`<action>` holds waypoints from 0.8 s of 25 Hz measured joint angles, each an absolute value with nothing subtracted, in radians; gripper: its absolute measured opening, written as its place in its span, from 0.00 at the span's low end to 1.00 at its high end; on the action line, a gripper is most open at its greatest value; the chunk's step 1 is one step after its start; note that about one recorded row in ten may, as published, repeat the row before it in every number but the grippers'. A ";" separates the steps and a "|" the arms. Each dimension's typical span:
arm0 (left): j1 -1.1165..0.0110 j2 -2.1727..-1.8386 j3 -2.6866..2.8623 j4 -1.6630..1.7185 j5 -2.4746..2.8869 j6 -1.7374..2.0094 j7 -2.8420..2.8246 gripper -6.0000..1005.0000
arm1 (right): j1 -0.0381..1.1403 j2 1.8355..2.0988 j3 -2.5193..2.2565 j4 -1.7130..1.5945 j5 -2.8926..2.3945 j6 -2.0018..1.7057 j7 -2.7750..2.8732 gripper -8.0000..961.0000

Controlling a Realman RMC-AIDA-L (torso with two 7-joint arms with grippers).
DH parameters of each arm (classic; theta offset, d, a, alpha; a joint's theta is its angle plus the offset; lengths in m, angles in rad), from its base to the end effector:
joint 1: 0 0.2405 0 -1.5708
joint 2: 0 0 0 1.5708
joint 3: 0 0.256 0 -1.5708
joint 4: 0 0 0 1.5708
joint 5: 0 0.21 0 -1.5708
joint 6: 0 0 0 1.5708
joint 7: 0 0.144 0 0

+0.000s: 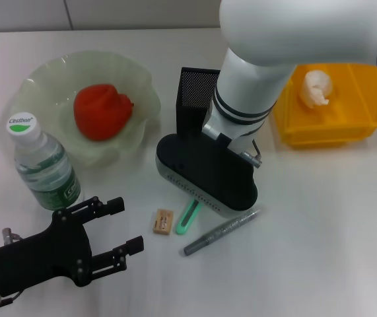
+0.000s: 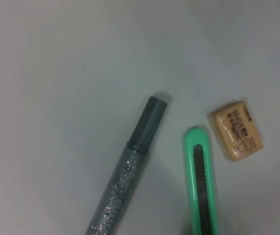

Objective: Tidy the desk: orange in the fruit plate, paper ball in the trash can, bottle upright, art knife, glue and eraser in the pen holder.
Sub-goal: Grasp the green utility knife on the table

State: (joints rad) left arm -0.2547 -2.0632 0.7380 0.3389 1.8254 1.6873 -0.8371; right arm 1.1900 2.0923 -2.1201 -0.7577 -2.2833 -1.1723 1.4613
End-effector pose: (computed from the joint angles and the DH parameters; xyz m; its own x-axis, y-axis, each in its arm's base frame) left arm -0.3207 0.2103 -0.0347 0.7192 0.2286 0.6562 0.4323 -0.8865 -0.1650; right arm 0.0904 0.3595 -0.1414 0.3673 0.8265 0.4267 0.7072 -0.5461 0.4490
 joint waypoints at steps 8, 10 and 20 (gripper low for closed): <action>-0.255 -2.064 0.741 0.339 1.825 1.687 -0.838 0.75 | 1.167 2.092 -2.114 -0.798 -2.285 -1.185 1.499 0.43; -0.255 -2.065 0.741 0.339 1.825 1.688 -0.838 0.75 | 1.134 2.089 -2.083 -0.843 -2.296 -1.213 1.515 0.43; -0.259 -2.064 0.739 0.339 1.830 1.697 -0.839 0.75 | 0.903 2.089 -1.783 -1.124 -2.426 -1.420 1.558 0.44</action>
